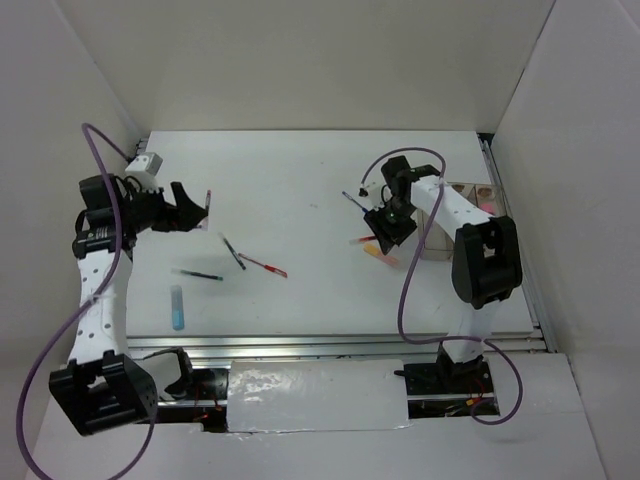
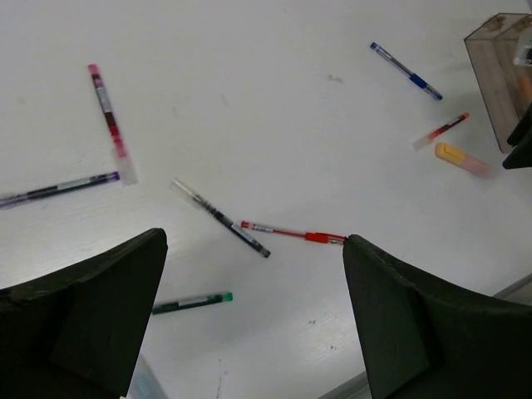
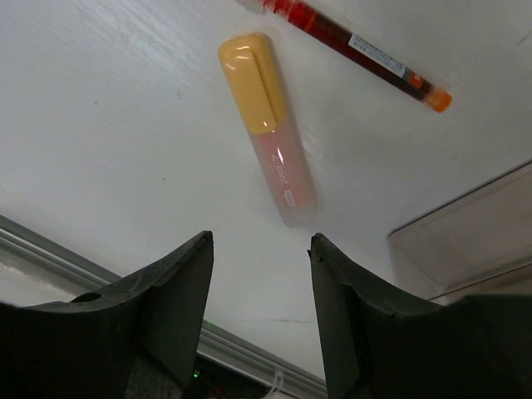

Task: Sort the stationery into containers
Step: Pick up the stationery from the center of the board.

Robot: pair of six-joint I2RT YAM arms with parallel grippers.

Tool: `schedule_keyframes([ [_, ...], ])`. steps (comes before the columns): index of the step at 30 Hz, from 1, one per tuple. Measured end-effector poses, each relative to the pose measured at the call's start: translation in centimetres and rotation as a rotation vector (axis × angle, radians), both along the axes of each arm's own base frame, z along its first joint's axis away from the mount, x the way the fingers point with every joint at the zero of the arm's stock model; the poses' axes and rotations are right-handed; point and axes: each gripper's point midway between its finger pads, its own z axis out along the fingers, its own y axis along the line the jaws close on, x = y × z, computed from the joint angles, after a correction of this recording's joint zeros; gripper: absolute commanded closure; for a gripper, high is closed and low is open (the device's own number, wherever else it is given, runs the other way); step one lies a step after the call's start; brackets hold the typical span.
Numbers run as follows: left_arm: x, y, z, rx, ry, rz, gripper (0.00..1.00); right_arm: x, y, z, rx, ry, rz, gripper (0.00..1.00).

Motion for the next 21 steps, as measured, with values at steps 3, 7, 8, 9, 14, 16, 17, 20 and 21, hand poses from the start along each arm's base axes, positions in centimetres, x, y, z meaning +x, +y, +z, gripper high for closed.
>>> schedule_keyframes([
  [3, -1.6, 1.6, 0.0, 0.027, -0.011, 0.043, 0.01, 0.3, 0.2, -0.6, -0.01, -0.004, 0.012, 0.42],
  [7, -2.9, 2.2, -1.0, 0.004, 0.005, 0.062, 0.01, 0.4, 0.2, -1.8, -0.026, 0.019, 0.022, 0.43],
  [8, -3.1, 2.2, -1.3, -0.006, 0.013, 0.063, 0.01, 0.4, 0.2, -2.1, -0.029, 0.026, 0.025, 0.43],
  [9, -3.3, 2.3, -1.7, -0.016, 0.022, 0.064, 0.01, 0.4, 0.3, -2.4, -0.034, 0.033, 0.027, 0.43],
  [14, -3.4, 2.2, -1.9, -0.036, 0.027, 0.058, 0.01, 0.3, 0.8, -3.8, -0.055, 0.053, 0.048, 0.42],
  [16, -3.5, 2.0, -1.8, -0.042, 0.025, 0.049, 0.01, 0.4, 1.1, -4.4, -0.064, 0.058, 0.057, 0.42],
  [17, -3.5, 2.0, -1.8, -0.044, 0.025, 0.047, 0.01, 0.4, 1.1, -4.8, -0.069, 0.063, 0.059, 0.42],
  [20, -3.5, 1.9, -1.8, -0.048, 0.023, 0.041, 0.01, 0.6, 1.1, -5.9, -0.087, 0.073, 0.062, 0.42],
  [21, -3.5, 1.9, -1.8, -0.048, 0.023, 0.041, 0.01, 0.6, 0.9, -6.4, -0.096, 0.08, 0.064, 0.43],
])
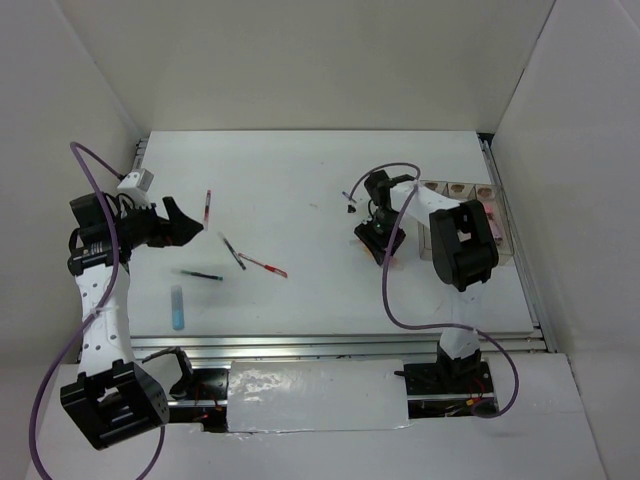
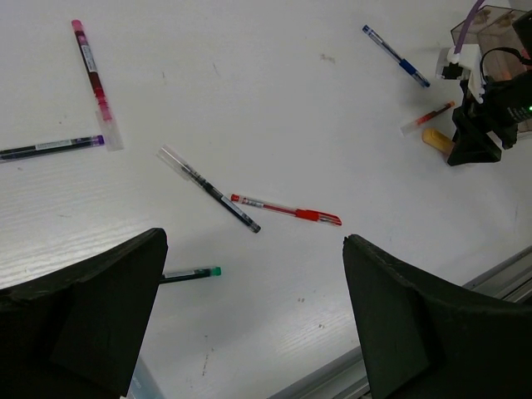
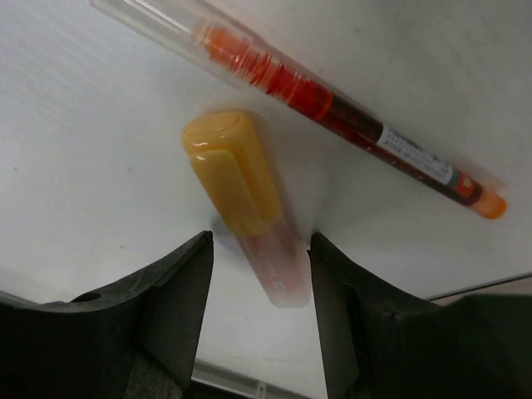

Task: Sort the stationery into containers
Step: Pick up the stationery from the center of the board, then place the stationery in the storage box.

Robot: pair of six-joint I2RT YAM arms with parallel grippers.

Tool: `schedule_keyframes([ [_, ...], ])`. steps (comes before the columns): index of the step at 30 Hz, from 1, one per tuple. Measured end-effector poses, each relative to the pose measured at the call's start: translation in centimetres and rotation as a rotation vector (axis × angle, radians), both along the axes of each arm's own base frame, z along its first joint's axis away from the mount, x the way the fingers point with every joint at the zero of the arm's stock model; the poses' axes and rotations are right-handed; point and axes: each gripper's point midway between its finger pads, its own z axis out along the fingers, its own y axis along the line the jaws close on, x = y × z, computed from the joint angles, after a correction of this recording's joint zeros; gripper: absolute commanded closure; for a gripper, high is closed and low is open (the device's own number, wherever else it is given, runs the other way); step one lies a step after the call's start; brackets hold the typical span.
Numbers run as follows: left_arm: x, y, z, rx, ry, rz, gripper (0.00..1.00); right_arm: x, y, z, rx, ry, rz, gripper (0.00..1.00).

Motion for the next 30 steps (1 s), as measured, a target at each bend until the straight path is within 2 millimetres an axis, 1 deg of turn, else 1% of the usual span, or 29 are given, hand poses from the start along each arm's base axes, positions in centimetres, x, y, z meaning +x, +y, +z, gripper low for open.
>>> schedule_keyframes([
  [2, 0.0, 0.0, 0.0, 0.0, 0.0, 0.0, 0.01, 0.1, -0.2, -0.1, -0.015, -0.004, 0.004, 0.45],
  [4, 0.0, 0.0, 0.0, -0.004, 0.001, 0.0, 0.01, 0.5, -0.1, -0.1, -0.022, -0.016, 0.01, 0.51],
  [5, 0.0, -0.1, 0.0, -0.01, 0.003, 0.001, 0.01, 0.6, -0.1, -0.1, -0.025, -0.018, 0.013, 0.61],
  [6, 0.0, -0.1, 0.1, -0.014, 0.003, 0.002, 0.01, 0.7, -0.1, -0.2, -0.028, -0.02, 0.019, 0.68],
  [7, 0.1, -0.1, 0.1, -0.016, 0.003, 0.002, 0.01, 0.8, -0.2, -0.2, -0.033, -0.024, 0.024, 0.72],
  [8, 0.1, -0.1, 0.1, -0.017, 0.002, 0.002, 0.01, 0.8, -0.2, -0.2, -0.036, -0.025, 0.027, 0.8],
  [11, 0.3, -0.1, 0.2, -0.022, 0.001, -0.003, 0.01, 0.7, -0.1, 0.1, -0.038, -0.032, 0.038, 0.9],
  [12, 0.4, -0.1, 0.3, -0.022, 0.0, -0.004, 0.01, 0.6, 0.0, 0.3, -0.033, -0.035, 0.041, 0.91],
  [13, 0.5, -0.1, 0.4, -0.023, -0.003, -0.006, 0.01, 0.5, 0.0, 0.9, -0.025, -0.039, 0.043, 0.92],
  [15, 0.7, 0.0, 0.8, -0.02, -0.014, -0.008, 0.01, 0.1, 0.2, 2.7, 0.009, -0.054, 0.037, 0.93],
  [17, 1.0, -0.1, 1.2, -0.018, -0.03, -0.011, 0.01, -0.2, 0.2, 5.8, 0.063, -0.094, 0.025, 0.95],
  [18, 1.1, -0.3, 1.3, -0.022, -0.034, -0.011, 0.03, -0.2, -0.1, 7.8, 0.095, -0.12, 0.007, 0.95],
  [19, 1.3, -0.6, 1.4, -0.02, -0.038, -0.015, 0.03, 0.3, -0.9, 10.2, 0.129, -0.159, -0.024, 0.95],
  [21, 1.7, -1.5, 1.5, -0.014, -0.04, -0.028, 0.05, 2.1, -3.4, 13.5, 0.167, -0.243, -0.104, 0.95],
  [22, 2.0, -2.1, 1.5, -0.005, -0.042, -0.04, 0.05, 3.3, -5.5, 15.1, 0.177, -0.29, -0.162, 0.95],
  [23, 2.2, -2.6, 1.4, 0.005, -0.04, -0.045, 0.05, 4.3, -8.0, 16.2, 0.17, -0.329, -0.225, 0.95],
  [24, 2.5, -3.1, 1.3, 0.014, -0.037, -0.05, 0.05, 5.2, -10.7, 16.6, 0.158, -0.353, -0.291, 0.95],
  [25, 2.8, -3.6, 1.2, 0.023, -0.033, -0.054, 0.05, 5.5, -12.9, 16.7, 0.142, -0.36, -0.346, 0.95],
  [26, 3.1, -4.0, 1.0, 0.036, -0.026, -0.052, 0.05, 5.7, -15.6, 16.3, 0.123, -0.352, -0.412, 0.96],
  [27, 3.4, -4.3, 0.8, 0.046, -0.022, -0.053, 0.05, 5.7, -17.6, 15.6, 0.103, -0.337, -0.461, 0.96],
  [28, 3.7, -4.5, 0.7, 0.059, -0.018, -0.048, 0.05, 5.7, -19.2, 14.8, 0.085, -0.316, -0.5, 0.96],
  [30, 4.3, -4.7, 0.4, 0.085, -0.013, -0.038, 0.05, 5.5, -21.4, 12.5, 0.052, -0.258, -0.555, 0.96],
])
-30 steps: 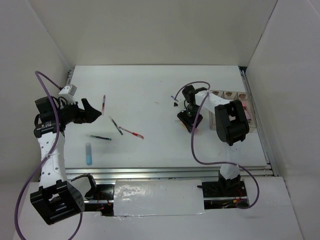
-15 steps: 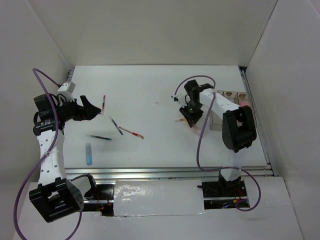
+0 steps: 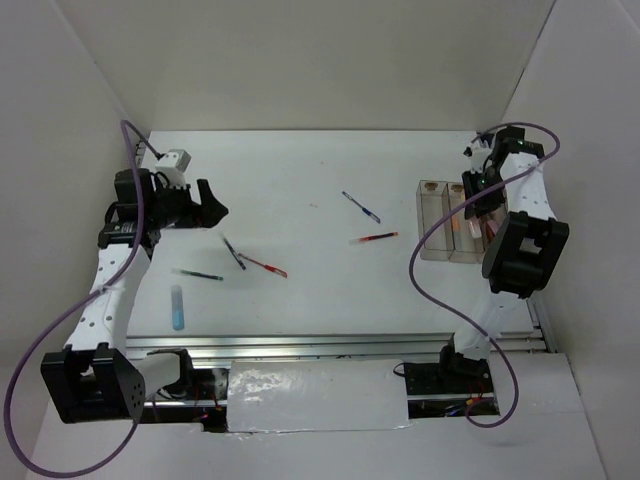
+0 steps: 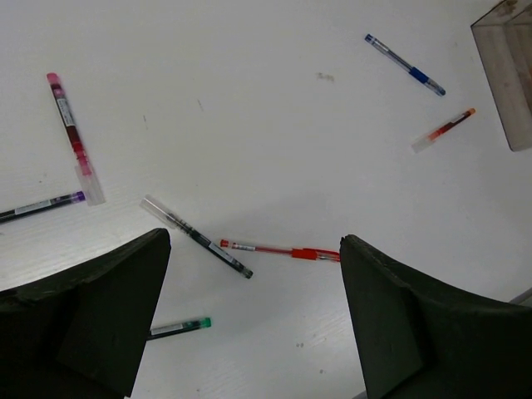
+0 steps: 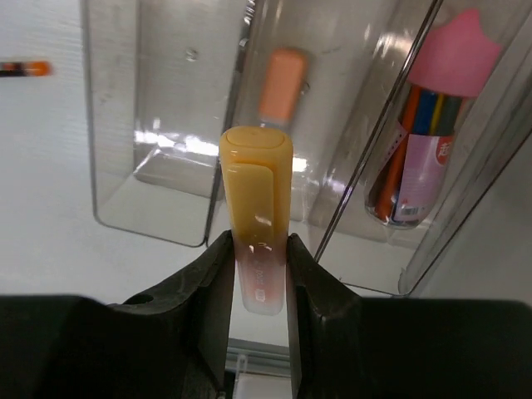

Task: Sort the stationery into containers
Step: Place the stationery in the storage box.

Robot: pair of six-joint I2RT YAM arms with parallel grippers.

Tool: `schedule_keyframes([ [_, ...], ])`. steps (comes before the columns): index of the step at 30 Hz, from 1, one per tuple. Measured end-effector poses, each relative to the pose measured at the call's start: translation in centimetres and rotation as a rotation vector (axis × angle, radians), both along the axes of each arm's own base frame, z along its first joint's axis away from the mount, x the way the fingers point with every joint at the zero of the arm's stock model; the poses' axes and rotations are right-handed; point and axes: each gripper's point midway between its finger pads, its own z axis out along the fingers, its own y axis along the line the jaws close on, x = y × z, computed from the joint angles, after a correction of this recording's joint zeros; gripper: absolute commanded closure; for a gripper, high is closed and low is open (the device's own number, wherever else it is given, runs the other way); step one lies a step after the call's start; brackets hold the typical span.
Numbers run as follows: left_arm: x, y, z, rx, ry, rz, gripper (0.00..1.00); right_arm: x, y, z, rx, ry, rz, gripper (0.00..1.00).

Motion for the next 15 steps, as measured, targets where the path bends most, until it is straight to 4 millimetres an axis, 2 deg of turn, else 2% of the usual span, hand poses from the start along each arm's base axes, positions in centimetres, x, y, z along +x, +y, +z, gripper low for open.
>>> schedule_keyframes([
  [4, 0.9, -0.4, -0.3, 0.033, 0.009, 0.01, 0.04, -0.3, -1.1, -3.2, 0.004, 0.089, -0.043, 0.93],
  [7, 1.4, -1.2, -0.9, 0.052, 0.021, -0.011, 0.03, -0.3, -1.4, -4.4, 0.008, 0.118, -0.07, 0.87],
  [9, 1.7, -2.6, -1.3, 0.074, 0.027, -0.06, 0.03, -0.2, -1.5, -4.8, 0.011, 0.125, -0.085, 0.77],
  [10, 1.8, -3.4, -1.7, 0.082, 0.034, -0.09, 0.04, -0.2, -1.6, -4.9, 0.011, 0.127, -0.091, 0.69],
  [11, 1.9, -4.4, -2.0, 0.093, 0.04, -0.124, 0.04, -0.2, -1.7, -4.9, 0.011, 0.128, -0.099, 0.53],
  [14, 2.3, -7.7, -2.9, 0.133, 0.052, -0.242, 0.07, -0.2, -1.8, -5.2, 0.013, 0.134, -0.121, 0.4],
  [15, 2.5, -8.9, -3.3, 0.141, 0.058, -0.281, 0.07, -0.2, -1.8, -5.3, 0.013, 0.134, -0.123, 0.4],
])
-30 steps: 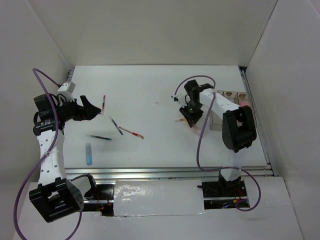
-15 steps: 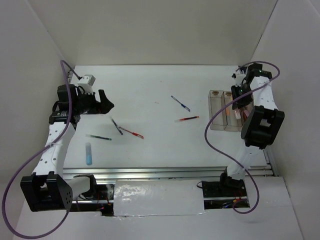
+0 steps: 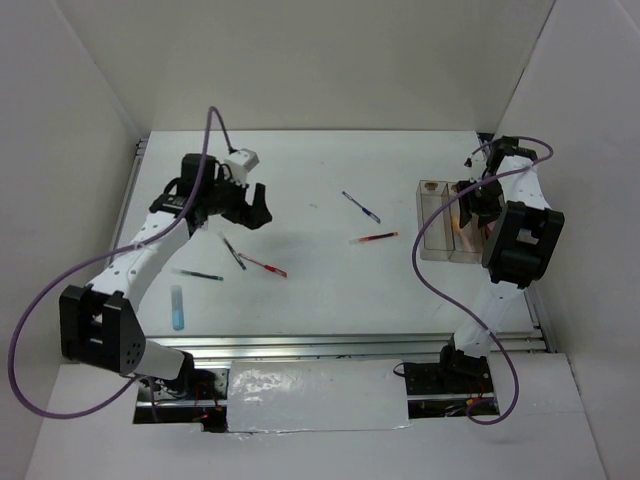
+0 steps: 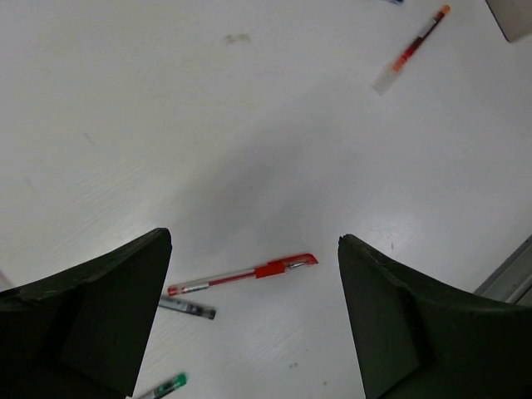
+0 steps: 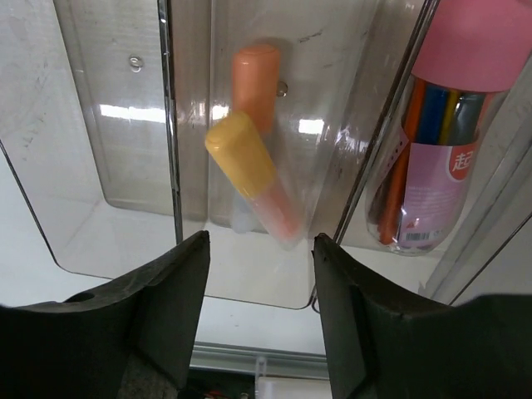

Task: Sort the stationery into containers
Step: Place the stationery in the storage box, then pick up the pen from the center of the board.

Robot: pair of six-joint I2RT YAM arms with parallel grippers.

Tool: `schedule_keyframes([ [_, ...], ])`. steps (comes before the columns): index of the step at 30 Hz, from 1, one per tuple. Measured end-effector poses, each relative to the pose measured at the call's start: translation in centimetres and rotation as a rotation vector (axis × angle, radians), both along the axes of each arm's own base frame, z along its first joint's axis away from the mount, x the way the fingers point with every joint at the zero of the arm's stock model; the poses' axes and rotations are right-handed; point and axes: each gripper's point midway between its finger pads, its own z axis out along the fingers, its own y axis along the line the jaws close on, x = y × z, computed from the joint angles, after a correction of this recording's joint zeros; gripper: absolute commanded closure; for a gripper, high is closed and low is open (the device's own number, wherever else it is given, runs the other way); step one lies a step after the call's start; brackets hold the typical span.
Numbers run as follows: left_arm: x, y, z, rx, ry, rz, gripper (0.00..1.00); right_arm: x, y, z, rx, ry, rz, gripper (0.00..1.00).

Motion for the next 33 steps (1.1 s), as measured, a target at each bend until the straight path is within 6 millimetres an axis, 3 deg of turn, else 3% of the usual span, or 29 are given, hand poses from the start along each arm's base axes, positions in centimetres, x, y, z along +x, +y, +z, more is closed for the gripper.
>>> schedule_keyframes([
  [5, 0.1, -6.8, -2.6, 0.051, 0.029, -0.197, 0.12, -0.2, 0.4, -0.2, 0.019, 0.004, -0.009, 0.39],
  [8, 0.6, -11.3, -4.3, 0.079, 0.033, -0.31, 0.21, -0.5, 1.1, 0.4, 0.055, -0.011, 0.0, 0.39],
  [11, 1.8, -15.4, -5.8, 0.085, 0.031, -0.39, 0.27, -1.1, 2.2, 2.1, 0.101, -0.056, 0.023, 0.39],
  [15, 3.8, -19.8, -8.4, 0.065, 0.036, -0.45, 0.39, -2.2, 4.1, 6.5, 0.15, -0.168, 0.077, 0.38],
  [18, 4.9, -21.9, -10.1, 0.061, 0.038, -0.476, 0.43, -2.8, 5.2, 9.5, 0.168, -0.255, 0.116, 0.38],
  [22, 5.7, -24.0, -12.2, 0.067, 0.044, -0.504, 0.47, -3.7, 6.1, 11.3, 0.179, -0.306, 0.145, 0.38],
  [33, 3.6, -27.4, -15.1, 0.097, 0.06, -0.593, 0.52, -5.2, 6.8, 9.7, 0.215, -0.248, 0.16, 0.39],
])
